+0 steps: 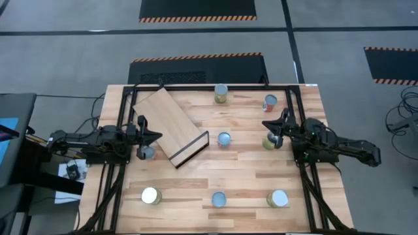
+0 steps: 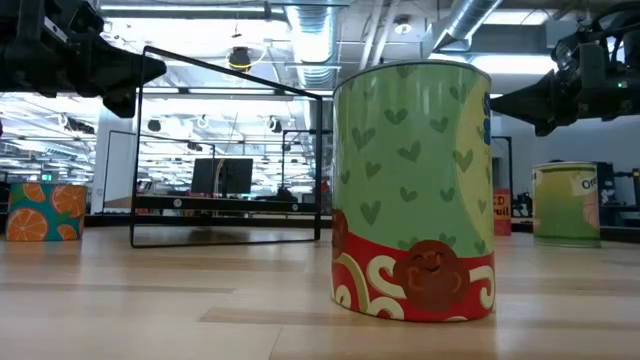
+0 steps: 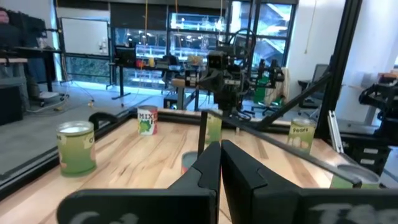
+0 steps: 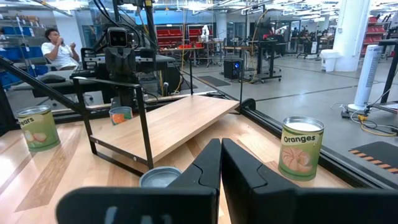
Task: Pick and place cans onto a shelf
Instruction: Put the small canned oranges on the shelf
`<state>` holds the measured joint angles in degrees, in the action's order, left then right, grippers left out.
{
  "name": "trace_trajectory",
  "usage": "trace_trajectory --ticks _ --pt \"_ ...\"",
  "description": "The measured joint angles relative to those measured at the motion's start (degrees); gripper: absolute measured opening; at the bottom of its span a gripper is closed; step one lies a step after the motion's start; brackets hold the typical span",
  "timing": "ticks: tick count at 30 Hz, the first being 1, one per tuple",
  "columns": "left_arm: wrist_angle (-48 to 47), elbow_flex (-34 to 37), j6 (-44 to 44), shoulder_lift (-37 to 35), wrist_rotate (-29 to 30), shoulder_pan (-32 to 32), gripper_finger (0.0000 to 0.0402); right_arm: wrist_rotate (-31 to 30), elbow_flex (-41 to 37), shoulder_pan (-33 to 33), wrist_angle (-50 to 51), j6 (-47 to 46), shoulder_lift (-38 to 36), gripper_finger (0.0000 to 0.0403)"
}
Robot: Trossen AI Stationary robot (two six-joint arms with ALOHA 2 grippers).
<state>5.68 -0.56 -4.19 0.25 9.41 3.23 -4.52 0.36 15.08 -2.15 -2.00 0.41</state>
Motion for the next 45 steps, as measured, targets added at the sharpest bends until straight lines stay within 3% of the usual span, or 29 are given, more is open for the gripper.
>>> trace_trajectory --ticks 3,7,9,16,19,25,32,38,41,45 --pt "1.66 -0.02 -1.07 0.02 -0.79 0.00 0.0002 0.00 0.00 0.01 0.00 0.00 0.02 0.0037" --pt "2.11 -1.48 -0.74 0.49 -12.59 0.12 0.0001 0.00 -0.01 0.01 0.00 0.01 0.00 0.0037" --pt "2.14 -3.49 -0.48 1.31 -14.61 0.53 0.0000 0.00 -0.02 0.02 0.00 0.00 0.00 0.0037" --pt "-9.06 -14.49 2.12 10.34 -5.52 1.73 0.0000 -0.01 -0.01 0.01 0.00 0.00 0.01 0.0037" --pt "-20.52 -21.56 0.53 16.37 -2.36 1.73 0.0000 -0.01 -0.01 -0.01 0.00 0.00 0.01 0.0037" --pt "-44.99 -36.88 -11.38 30.53 6.04 1.70 0.0000 -0.02 0.00 0.01 0.00 0.00 -0.01 0.0037" --pt "-62.30 -47.64 -17.04 46.69 3.65 0.80 0.0000 0.00 -0.01 -0.01 0.00 0.00 -0.01 0.0037" --pt "-79.60 -48.98 -27.66 54.79 -1.20 1.01 0.0000 0.00 0.00 -0.01 0.00 0.00 0.02 0.0037" --pt "-80.83 -48.30 -31.38 55.22 -1.19 2.96 0.0000 0.00 -0.02 0.00 0.00 0.00 0.00 0.0037" --pt "-75.77 -45.90 -35.71 55.23 -2.41 4.37 0.0001 0.00 0.00 -0.01 0.00 0.00 0.01 0.0037"
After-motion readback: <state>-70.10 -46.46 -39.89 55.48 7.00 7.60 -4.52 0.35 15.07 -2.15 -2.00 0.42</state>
